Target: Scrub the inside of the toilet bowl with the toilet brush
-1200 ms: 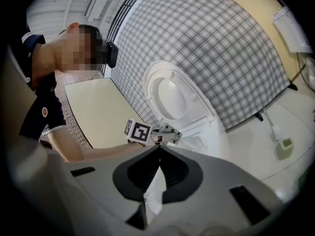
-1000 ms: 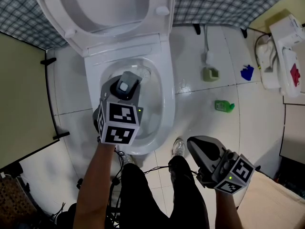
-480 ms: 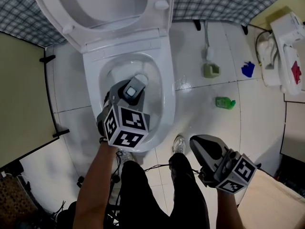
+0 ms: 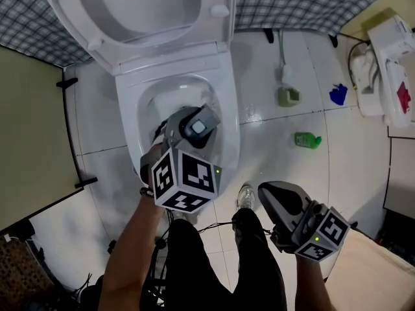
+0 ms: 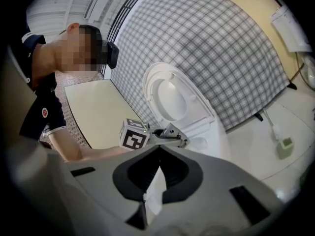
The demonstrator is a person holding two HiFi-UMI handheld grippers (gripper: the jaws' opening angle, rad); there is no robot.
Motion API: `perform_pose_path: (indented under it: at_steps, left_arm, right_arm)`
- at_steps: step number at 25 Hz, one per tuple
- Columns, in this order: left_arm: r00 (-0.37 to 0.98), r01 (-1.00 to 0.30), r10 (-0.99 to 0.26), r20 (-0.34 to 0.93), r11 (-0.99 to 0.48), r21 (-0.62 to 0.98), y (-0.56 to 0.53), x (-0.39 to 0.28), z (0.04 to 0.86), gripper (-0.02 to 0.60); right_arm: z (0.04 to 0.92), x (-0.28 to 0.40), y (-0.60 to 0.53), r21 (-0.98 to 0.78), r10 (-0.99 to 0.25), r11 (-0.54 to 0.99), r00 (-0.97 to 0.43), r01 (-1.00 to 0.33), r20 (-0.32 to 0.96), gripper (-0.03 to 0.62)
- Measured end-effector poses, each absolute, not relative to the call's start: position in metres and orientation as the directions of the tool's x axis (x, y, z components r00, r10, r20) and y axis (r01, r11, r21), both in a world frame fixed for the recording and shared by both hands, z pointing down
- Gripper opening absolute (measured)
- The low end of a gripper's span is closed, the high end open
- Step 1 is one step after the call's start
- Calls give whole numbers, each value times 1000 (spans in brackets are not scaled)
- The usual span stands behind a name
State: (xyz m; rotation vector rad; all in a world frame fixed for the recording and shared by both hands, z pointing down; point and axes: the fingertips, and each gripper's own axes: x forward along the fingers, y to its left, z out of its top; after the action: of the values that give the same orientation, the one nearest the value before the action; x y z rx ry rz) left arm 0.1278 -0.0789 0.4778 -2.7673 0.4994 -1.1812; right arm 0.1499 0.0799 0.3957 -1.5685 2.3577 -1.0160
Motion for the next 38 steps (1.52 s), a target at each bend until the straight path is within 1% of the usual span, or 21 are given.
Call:
perform_pose_path:
  at_steps: [7, 10, 19, 23, 31, 38]
  left_arm:
    - [546, -320, -355, 758, -925, -203, -85, 94, 529, 184]
    - [542, -338, -357, 761, -921, -192, -85, 87, 536, 184]
    - [658, -209, -227, 718, -971, -116, -53, 112, 479, 184]
    - [643, -173, -225, 732, -974, -147, -48, 119, 484, 184]
    - [531, -265, -228, 816, -959, -95, -56, 80, 543, 184]
    - [545, -361, -270, 794, -930, -69, -46, 52, 519, 183]
  right_arm:
    - [402, 149, 85, -597, -852, 223, -451, -771, 265, 0]
    - [402, 151, 83, -595, -855, 222, -448, -772, 263, 0]
    - [395, 145, 82, -606, -857, 232, -454, -761, 242, 0]
    - [396, 145, 83, -607, -859, 234, -454, -760, 237, 0]
    - [401, 147, 92, -606, -858, 222, -449, -764, 251, 0]
    - [398, 145, 92, -609, -856, 227, -454, -760, 248, 0]
